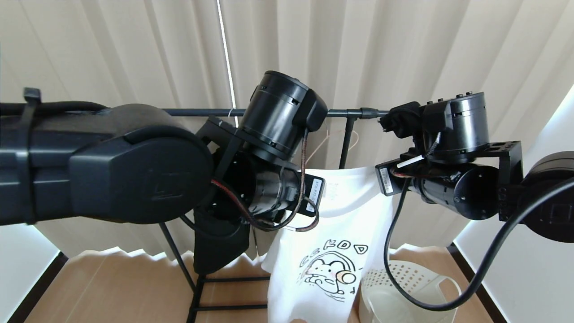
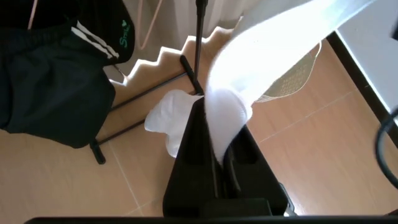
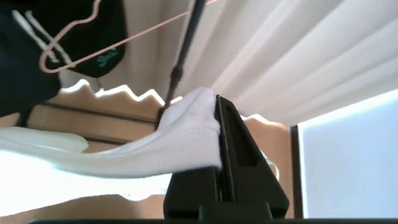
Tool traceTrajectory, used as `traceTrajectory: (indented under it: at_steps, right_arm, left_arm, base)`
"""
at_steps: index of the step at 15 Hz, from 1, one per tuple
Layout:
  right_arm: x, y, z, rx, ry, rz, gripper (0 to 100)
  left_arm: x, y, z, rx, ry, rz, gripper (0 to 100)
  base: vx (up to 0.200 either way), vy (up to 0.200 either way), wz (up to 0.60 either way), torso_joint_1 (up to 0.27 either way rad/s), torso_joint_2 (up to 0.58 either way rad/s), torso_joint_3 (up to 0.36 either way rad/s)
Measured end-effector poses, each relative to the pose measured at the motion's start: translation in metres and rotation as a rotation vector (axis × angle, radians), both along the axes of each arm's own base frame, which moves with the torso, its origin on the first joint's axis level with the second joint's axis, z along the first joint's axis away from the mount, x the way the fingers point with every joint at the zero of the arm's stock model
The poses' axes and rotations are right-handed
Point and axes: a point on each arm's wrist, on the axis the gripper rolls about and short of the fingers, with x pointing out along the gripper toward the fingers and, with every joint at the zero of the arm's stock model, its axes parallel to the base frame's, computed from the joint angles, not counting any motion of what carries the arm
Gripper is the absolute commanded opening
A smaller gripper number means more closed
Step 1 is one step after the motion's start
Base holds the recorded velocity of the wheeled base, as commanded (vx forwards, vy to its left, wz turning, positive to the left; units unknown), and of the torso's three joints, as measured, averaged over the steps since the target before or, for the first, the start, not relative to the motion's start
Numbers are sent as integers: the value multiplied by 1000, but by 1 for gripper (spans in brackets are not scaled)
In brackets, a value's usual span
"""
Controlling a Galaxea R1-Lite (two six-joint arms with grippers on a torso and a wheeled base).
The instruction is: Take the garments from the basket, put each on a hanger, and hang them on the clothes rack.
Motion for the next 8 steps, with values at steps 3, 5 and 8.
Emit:
traceTrajectory:
  at_steps: [3,5,8]
  right_arm:
    - [-2,-11,1,-20,-8,-48,0]
    - [-4,-15,1,-29,-6,-53,0]
    - [-4,-25,4,-33,-13,-75,0]
  left_arm:
    - [20,-13,-10,1,3,19,0]
    - [28,-20,-12,-1,-3,22,0]
    - [35,-30,-9,-14,-25,15,0]
  base:
    - [0,0,0,0,0,0]
    - [0,0,0,0,0,0]
    - [0,0,0,0,0,0]
